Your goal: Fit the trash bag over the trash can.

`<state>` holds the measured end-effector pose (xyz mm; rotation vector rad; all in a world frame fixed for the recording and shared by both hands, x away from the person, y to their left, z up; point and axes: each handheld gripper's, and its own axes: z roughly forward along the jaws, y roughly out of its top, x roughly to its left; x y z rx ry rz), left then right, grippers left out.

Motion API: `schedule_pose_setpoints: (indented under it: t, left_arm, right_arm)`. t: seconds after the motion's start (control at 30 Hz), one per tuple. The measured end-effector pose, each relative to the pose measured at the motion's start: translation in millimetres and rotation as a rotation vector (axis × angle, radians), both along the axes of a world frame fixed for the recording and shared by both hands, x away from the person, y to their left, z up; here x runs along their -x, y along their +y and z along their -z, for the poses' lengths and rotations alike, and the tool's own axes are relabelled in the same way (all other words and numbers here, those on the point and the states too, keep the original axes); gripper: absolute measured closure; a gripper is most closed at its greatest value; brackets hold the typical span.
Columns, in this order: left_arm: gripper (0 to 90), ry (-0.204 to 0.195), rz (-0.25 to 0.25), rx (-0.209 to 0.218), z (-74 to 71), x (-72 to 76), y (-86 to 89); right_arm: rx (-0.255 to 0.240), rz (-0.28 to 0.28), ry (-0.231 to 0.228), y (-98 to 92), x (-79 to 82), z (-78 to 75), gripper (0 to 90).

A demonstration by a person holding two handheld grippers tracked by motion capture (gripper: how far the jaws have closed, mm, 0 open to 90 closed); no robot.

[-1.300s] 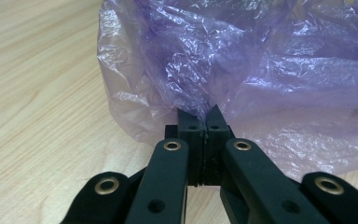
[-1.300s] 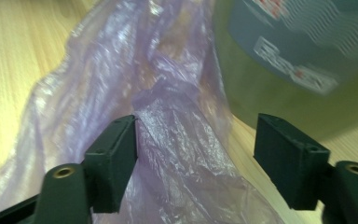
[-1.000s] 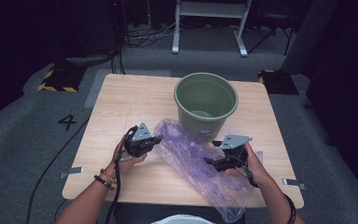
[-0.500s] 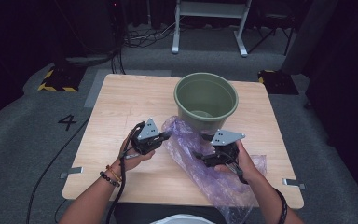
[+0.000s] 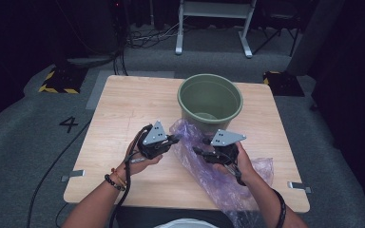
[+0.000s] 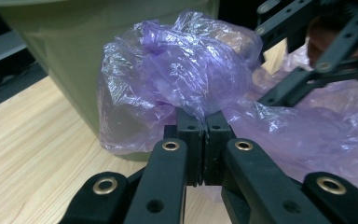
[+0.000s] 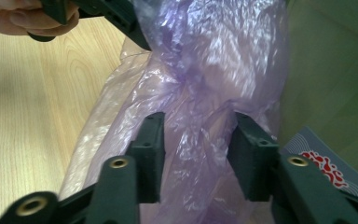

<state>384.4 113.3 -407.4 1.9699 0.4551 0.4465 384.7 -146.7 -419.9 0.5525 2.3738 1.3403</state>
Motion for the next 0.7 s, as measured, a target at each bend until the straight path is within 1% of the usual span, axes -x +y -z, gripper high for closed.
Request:
schedule_pose_setpoints:
  t: [0.07,0.1,0.17,0.23,0.33,0.37,0.43,0.47,0.5,0.53,0.6,0.63,0.67,0.7]
  left_arm:
    - [88.4,-0.008,0.007,0.0,-2.3,1.7,-1.5]
    - [88.1,-0.012,0.008,0.0,-3.3,2.3,-2.1]
    - [87.6,-0.018,0.015,0.007,-5.9,3.9,-2.7]
    - [85.3,-0.029,0.018,0.007,-8.6,5.8,-3.3]
    - [80.3,-0.049,0.013,0.007,-12.6,8.9,-2.7]
    - [77.8,-0.054,0.009,0.014,-13.9,9.5,-2.0]
    - [66.3,-0.054,-0.012,0.021,-16.5,9.5,-0.3]
    - [63.6,-0.058,-0.012,0.023,-17.7,9.6,0.8]
    - [57.0,-0.068,-0.027,0.026,-18.8,10.2,1.2]
    - [47.4,-0.064,-0.033,0.03,-19.4,10.2,1.5]
    - [39.1,-0.048,-0.026,0.054,-20.4,10.2,2.9]
    - [36.2,-0.05,-0.032,0.077,-20.7,11.1,4.2]
    - [30.3,-0.051,-0.035,0.089,-21.1,11.1,5.5]
    - [26.7,-0.048,-0.033,0.101,-21.4,11.0,7.3]
  right_arm:
    - [-0.003,0.001,-0.004,0.3,-0.7,-0.5,69.5]
    - [-0.008,0.002,-0.005,0.1,-1.1,-0.9,75.2]
    - [-0.018,-0.002,-0.003,-0.3,-1.4,-1.8,82.6]
    - [-0.034,-0.01,-0.01,-1.5,-0.2,-3.9,87.8]
    - [-0.052,-0.02,-0.031,-4.1,3.7,-9.1,89.8]
    - [-0.055,-0.019,-0.038,-5.3,4.8,-11.2,90.0]
    - [-0.07,-0.023,-0.052,-7.9,6.6,-15.4,90.0]
    - [-0.074,-0.022,-0.06,-9.0,7.2,-17.8,90.0]
    - [-0.076,-0.021,-0.071,-10.0,7.9,-20.3,90.0]
    - [-0.086,-0.024,-0.085,-12.2,8.6,-23.8,90.0]
    - [-0.104,-0.019,-0.103,-15.6,9.3,-29.2,90.0]
    - [-0.111,-0.016,-0.111,-17.1,9.7,-31.6,90.0]
    - [-0.124,-0.013,-0.125,-19.9,10.2,-35.6,90.0]
    - [-0.135,-0.014,-0.135,-22.4,10.5,-39.0,90.0]
